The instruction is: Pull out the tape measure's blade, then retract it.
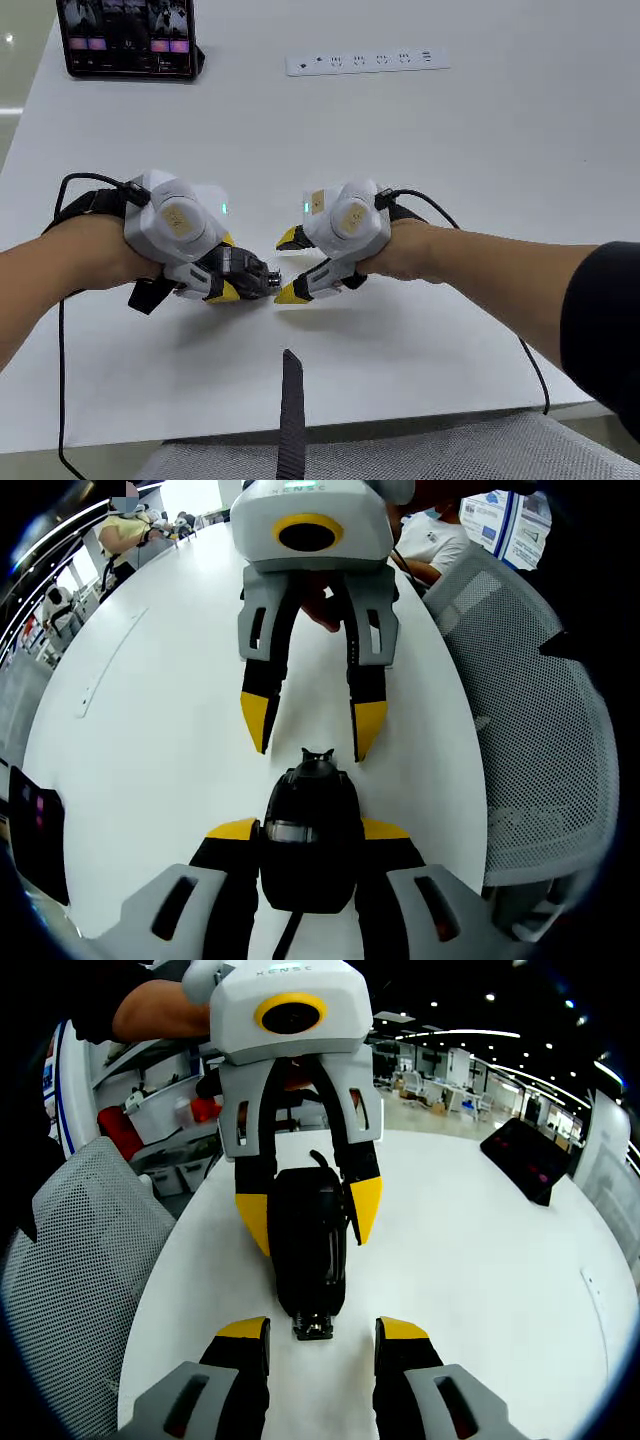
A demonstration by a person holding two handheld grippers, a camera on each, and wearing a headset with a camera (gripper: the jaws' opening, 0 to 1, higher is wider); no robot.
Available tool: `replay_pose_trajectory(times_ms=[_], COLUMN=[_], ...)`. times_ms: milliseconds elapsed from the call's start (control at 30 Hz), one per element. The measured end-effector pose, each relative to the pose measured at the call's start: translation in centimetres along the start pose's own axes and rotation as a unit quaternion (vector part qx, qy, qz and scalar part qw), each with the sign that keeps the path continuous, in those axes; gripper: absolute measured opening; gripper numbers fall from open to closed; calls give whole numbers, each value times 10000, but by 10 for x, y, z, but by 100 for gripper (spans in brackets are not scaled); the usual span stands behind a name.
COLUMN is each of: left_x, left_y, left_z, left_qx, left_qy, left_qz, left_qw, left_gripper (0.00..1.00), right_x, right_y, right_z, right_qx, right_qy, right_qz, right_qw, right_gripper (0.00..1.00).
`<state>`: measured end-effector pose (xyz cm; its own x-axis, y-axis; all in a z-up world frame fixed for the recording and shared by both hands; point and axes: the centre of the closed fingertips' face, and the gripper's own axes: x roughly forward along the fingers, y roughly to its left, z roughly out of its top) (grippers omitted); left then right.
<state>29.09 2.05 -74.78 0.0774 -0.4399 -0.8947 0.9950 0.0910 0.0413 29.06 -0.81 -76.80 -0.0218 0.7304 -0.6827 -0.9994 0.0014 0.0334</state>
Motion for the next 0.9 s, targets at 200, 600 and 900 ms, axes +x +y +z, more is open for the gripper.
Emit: replay_pose_trajectory(times_ms=[200, 600, 900], left_x=[0, 0, 1], left_y=[1, 1, 2], left_z=[0, 0, -1], left_qx=[-18, -46, -67], left_qy=[-15, -38, -37], left_qz=[-10, -2, 6], left_qw=[10000, 10000, 10000], left_gripper=[32, 32, 33], right_x=[6, 12, 15], right_y=[4, 7, 5], right_z=[-4, -7, -5], right_qx=[-80, -151, -77], right_qy=[112, 259, 443], right_qz=[105, 162, 115], right_qw=[9998, 9994, 9989], right_gripper=[28, 15, 11])
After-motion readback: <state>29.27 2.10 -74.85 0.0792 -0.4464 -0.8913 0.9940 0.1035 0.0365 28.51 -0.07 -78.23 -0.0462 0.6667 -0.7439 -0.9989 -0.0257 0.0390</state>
